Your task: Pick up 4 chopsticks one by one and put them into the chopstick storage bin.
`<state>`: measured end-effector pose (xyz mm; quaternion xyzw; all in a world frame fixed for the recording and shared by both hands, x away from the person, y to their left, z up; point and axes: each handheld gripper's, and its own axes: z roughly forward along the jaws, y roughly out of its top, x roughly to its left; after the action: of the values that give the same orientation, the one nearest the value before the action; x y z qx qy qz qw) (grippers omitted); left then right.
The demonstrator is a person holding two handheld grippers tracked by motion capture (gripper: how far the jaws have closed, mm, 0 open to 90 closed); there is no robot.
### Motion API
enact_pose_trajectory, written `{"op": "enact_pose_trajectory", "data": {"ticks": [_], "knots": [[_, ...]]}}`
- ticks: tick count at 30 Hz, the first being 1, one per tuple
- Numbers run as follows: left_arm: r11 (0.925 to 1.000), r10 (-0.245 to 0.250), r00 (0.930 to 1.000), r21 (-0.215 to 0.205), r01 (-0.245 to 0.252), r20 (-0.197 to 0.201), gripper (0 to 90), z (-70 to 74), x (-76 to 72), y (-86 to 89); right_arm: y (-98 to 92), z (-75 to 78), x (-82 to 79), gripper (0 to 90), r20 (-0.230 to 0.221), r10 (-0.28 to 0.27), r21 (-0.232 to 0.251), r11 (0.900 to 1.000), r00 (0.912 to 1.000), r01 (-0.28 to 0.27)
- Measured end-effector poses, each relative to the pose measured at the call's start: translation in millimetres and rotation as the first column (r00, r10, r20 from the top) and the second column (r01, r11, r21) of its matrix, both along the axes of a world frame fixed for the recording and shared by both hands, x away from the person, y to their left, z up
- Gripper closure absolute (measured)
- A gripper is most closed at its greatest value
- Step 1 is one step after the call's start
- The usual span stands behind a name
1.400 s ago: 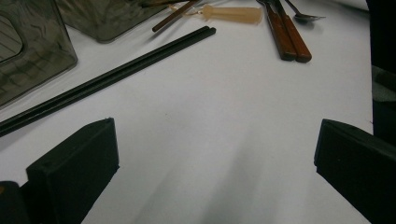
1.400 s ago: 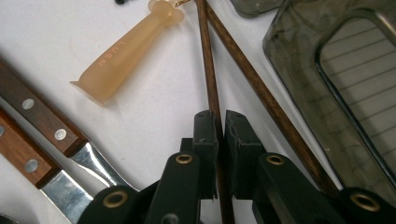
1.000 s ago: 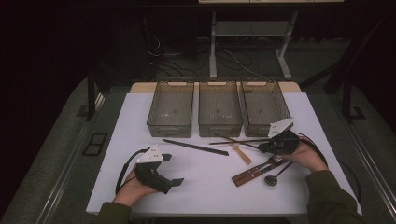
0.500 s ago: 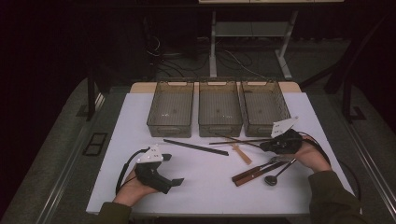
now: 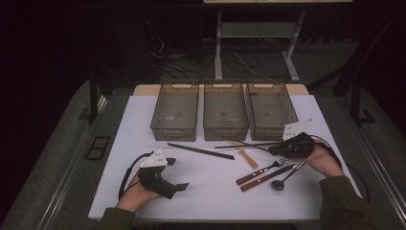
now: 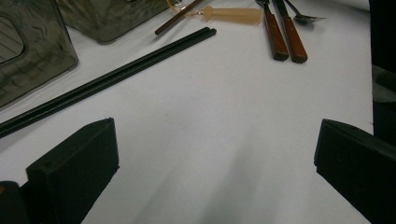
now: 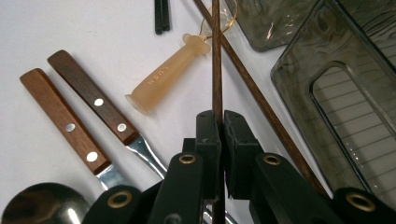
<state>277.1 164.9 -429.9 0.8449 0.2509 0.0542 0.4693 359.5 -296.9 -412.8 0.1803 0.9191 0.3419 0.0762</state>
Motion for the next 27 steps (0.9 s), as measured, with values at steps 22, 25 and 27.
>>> {"op": "enact_pose_trajectory", "data": {"ticks": [22, 25, 27], "knots": [[0.9999, 0.011, 0.9999, -0.012, -0.011, 0.000, 0.0, -2.0, -0.3, 2.5, 7.3, 14.9, -17.5, 85.5, -0.026, 0.010, 0.108, 0.994, 0.9996, -0.007], [0.9998, 0.013, 0.9999, -0.012, -0.013, -0.002, 0.0, -3.4, -1.0, 2.6, 9.7, 16.9, -18.2, 85.5, -0.031, -0.003, 0.125, 0.992, 0.9995, 0.007], [0.9999, 0.011, 0.9999, -0.013, -0.011, -0.003, 0.0, -4.5, -1.3, 1.9, 11.9, 17.5, -18.1, 85.5, -0.037, -0.008, 0.137, 0.990, 0.9993, 0.013]]}}
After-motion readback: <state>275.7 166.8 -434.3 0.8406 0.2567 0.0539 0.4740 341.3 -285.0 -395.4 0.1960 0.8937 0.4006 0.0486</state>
